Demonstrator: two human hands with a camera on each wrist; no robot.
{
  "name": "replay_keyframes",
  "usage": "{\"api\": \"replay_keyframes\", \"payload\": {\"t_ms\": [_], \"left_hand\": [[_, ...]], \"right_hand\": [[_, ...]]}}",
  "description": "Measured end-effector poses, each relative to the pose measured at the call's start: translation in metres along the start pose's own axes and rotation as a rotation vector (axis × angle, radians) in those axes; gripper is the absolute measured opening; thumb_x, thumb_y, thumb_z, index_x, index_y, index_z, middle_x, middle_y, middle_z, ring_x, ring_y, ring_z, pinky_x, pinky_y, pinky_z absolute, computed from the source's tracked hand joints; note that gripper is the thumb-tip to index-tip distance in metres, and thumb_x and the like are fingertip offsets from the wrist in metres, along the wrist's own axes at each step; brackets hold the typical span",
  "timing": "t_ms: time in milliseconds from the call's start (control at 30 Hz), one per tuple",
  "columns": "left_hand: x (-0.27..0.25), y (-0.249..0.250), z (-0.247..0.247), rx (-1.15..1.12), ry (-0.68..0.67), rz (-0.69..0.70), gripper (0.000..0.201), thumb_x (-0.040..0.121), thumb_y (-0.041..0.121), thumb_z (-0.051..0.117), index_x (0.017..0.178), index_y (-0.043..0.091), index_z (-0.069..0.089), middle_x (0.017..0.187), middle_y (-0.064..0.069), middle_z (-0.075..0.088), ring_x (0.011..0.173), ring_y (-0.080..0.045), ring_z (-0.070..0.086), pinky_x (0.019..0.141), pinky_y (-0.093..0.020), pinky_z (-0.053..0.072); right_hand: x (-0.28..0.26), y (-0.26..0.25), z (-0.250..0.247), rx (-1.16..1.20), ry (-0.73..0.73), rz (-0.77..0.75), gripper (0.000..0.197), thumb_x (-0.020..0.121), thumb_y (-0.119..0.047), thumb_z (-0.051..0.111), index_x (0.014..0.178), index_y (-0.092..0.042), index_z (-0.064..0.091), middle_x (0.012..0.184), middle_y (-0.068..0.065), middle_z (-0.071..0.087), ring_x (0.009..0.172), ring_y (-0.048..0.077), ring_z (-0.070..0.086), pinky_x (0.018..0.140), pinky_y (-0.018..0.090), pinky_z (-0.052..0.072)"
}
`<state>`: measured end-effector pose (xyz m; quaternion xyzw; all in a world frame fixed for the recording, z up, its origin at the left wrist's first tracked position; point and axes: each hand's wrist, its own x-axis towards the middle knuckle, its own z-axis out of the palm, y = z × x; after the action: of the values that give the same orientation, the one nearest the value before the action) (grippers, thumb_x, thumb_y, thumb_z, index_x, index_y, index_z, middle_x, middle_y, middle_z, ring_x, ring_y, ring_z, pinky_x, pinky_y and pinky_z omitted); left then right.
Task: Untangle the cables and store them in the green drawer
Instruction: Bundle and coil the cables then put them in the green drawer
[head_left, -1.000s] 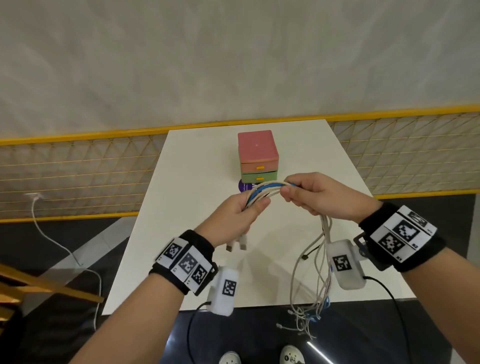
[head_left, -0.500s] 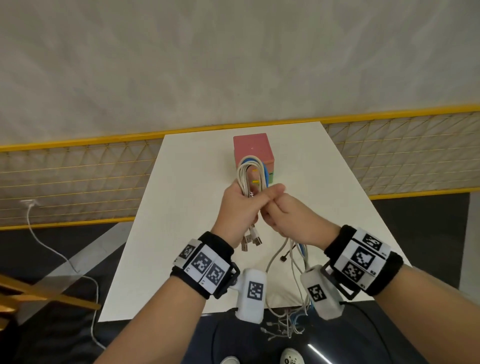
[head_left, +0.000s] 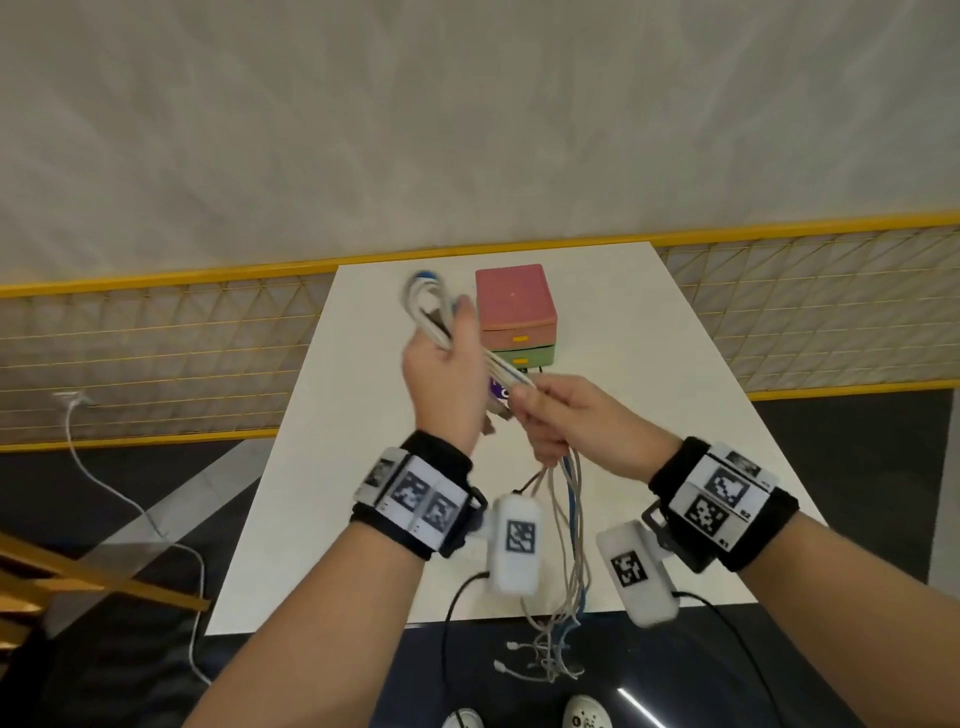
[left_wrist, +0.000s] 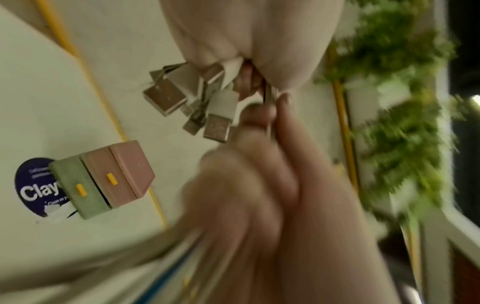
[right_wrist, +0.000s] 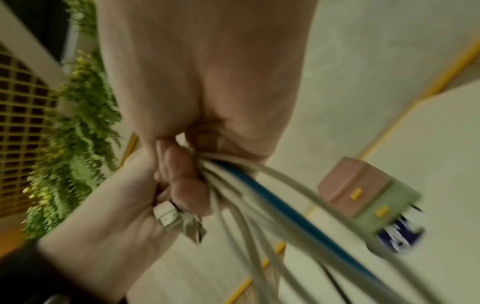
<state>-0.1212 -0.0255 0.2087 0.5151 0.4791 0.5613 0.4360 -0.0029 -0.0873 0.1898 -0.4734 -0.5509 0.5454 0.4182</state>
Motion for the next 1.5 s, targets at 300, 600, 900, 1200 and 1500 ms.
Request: {"api": "replay_keyframes", "payload": {"t_ms": [300, 600, 900, 1200, 1500], "left_hand": [[0.032, 0.012, -0.028, -0.244, -0.061, 0.029, 0.035, 0.103, 0.031, 0.045, 0.08, 0.007, 0.056, 0.058, 0.002, 0.067, 0.057, -0.021, 0.07, 0.062, -0.034, 0.059], [0.032, 0.01, -0.048, -0.078, -0.366, -0.024, 0.031, 0.096, 0.026, 0.061, 0.069, 0.014, 0.054, 0.045, 0.004, 0.029, 0.036, -0.013, 0.022, 0.04, -0.022, 0.025], [0.005, -0.009, -0.039, 0.39, -0.834, -0.064, 0.024, 0.076, 0.029, 0.084, 0.093, 0.019, 0.07, 0.054, 0.02, 0.061, 0.047, 0.006, 0.052, 0.052, -0.01, 0.04], [0.012, -0.019, -0.036, 0.45, -0.933, -0.088, 0.011, 0.094, 0.024, 0.063, 0.096, 0.013, 0.066, 0.078, -0.001, 0.07, 0.07, -0.007, 0.067, 0.07, -0.025, 0.054], [0.005, -0.019, -0.027, -0.043, -0.639, -0.282, 0.029, 0.097, 0.02, 0.06, 0.074, 0.01, 0.045, 0.051, 0.002, 0.028, 0.041, -0.013, 0.026, 0.047, -0.028, 0.041]], "right_hand": [[-0.019, 0.05, 0.005, -0.246, -0.08, 0.096, 0.014, 0.097, -0.022, 0.05, 0.101, -0.009, 0.049, 0.068, 0.002, 0.053, 0.059, 0.018, 0.056, 0.063, 0.026, 0.047], [-0.012, 0.038, -0.008, -0.182, -0.056, 0.117, 0.02, 0.096, -0.019, 0.05, 0.08, -0.009, 0.055, 0.061, -0.003, 0.036, 0.049, 0.006, 0.037, 0.054, 0.026, 0.051], [0.002, 0.011, -0.014, -0.097, 0.138, 0.037, 0.03, 0.088, -0.003, 0.062, 0.107, -0.005, 0.039, 0.078, 0.006, 0.063, 0.047, 0.004, 0.044, 0.043, 0.011, 0.032], [-0.001, 0.022, -0.031, 0.164, 0.025, 0.003, 0.039, 0.089, -0.007, 0.054, 0.124, -0.022, 0.043, 0.072, 0.005, 0.045, 0.057, 0.015, 0.036, 0.056, 0.023, 0.036], [-0.015, 0.042, -0.025, -0.18, 0.105, -0.006, 0.032, 0.102, -0.022, 0.033, 0.099, 0.005, 0.048, 0.078, 0.008, 0.053, 0.072, 0.023, 0.063, 0.074, 0.031, 0.053]]}}
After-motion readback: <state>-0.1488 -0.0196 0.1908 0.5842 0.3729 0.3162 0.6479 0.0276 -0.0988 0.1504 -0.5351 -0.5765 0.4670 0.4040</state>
